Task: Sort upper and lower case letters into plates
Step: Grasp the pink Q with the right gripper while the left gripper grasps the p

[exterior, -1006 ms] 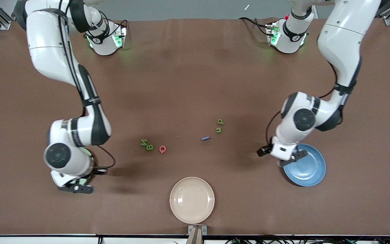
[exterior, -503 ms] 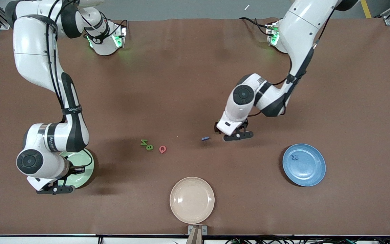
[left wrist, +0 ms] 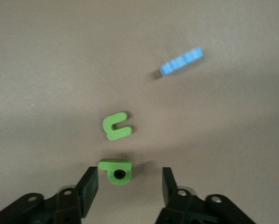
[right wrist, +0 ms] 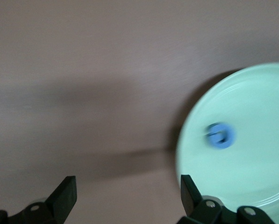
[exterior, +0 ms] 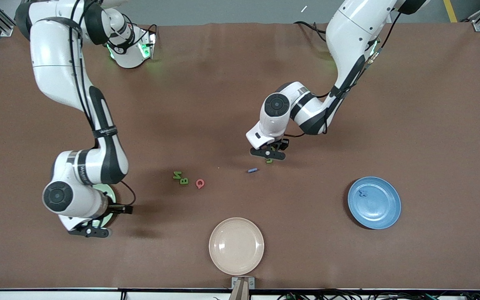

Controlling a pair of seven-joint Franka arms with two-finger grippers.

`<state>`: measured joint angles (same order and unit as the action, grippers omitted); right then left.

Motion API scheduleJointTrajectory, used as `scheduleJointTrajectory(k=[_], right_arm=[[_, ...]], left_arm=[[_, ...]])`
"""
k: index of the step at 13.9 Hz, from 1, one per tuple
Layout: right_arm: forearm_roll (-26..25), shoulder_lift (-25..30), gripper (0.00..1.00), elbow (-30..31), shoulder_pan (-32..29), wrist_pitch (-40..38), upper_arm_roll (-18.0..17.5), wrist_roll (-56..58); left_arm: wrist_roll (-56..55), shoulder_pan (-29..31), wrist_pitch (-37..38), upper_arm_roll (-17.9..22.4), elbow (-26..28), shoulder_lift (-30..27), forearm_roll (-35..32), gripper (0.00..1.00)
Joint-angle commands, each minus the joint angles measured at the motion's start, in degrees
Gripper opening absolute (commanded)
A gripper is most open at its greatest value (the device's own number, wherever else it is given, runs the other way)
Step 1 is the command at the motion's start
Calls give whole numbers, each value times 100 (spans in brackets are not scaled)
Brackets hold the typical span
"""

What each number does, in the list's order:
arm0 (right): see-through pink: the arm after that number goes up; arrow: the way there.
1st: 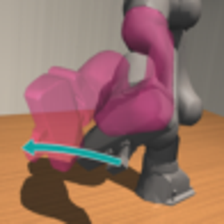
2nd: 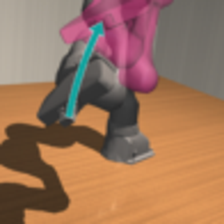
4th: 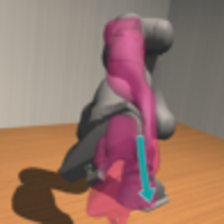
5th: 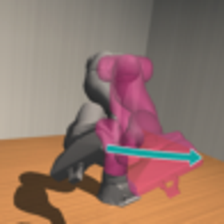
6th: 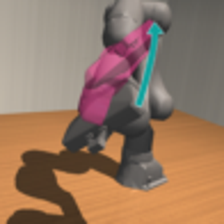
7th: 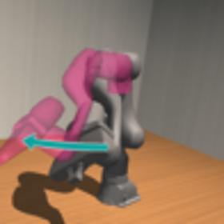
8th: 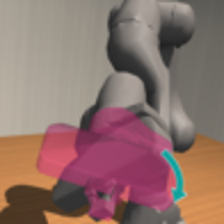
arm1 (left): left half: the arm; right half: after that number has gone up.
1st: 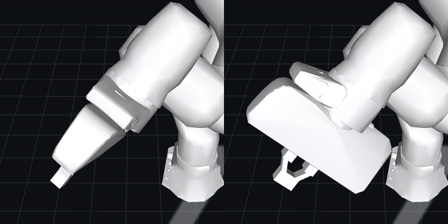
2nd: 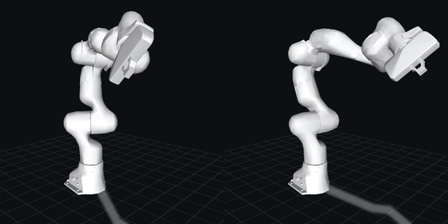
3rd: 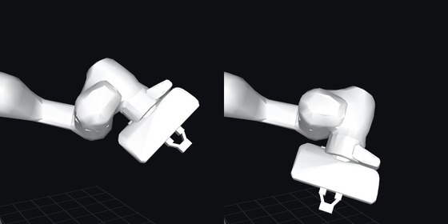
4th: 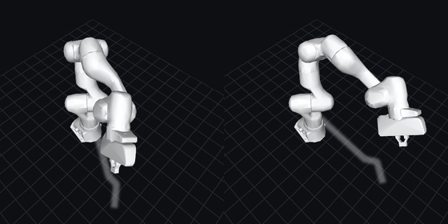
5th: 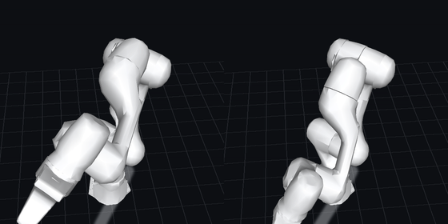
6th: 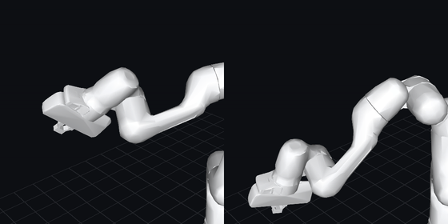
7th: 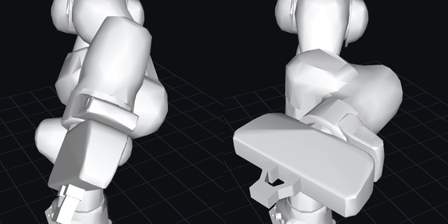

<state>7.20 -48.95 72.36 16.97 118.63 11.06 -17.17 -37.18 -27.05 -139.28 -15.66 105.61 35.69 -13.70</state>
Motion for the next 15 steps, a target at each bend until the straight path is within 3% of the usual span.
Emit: scheduleJointTrajectory(k=[1,5,10,12,14,15], right_arm=[[141,131,98,120,665,2,19,-1782],[228,105,98,304,1395,177,19,-3702],[370,79,98,999,2003,1171,19,-4487],[378,79,97,1025,2073,1180,19,-4566],[378,44,92,1034,2126,1198,19,-4611],[378,44,87,1034,2152,1198,19,-4611]], left_arm=[[124,25,-38,-16,-6,104,-220,62],[150,77,-38,-16,65,122,-221,62],[141,86,-56,-7,30,271,-221,67],[141,104,-134,-7,30,298,-221,50],[45,121,-179,2,-5,325,-194,19],[53,235,-179,19,-23,281,-203,10]])
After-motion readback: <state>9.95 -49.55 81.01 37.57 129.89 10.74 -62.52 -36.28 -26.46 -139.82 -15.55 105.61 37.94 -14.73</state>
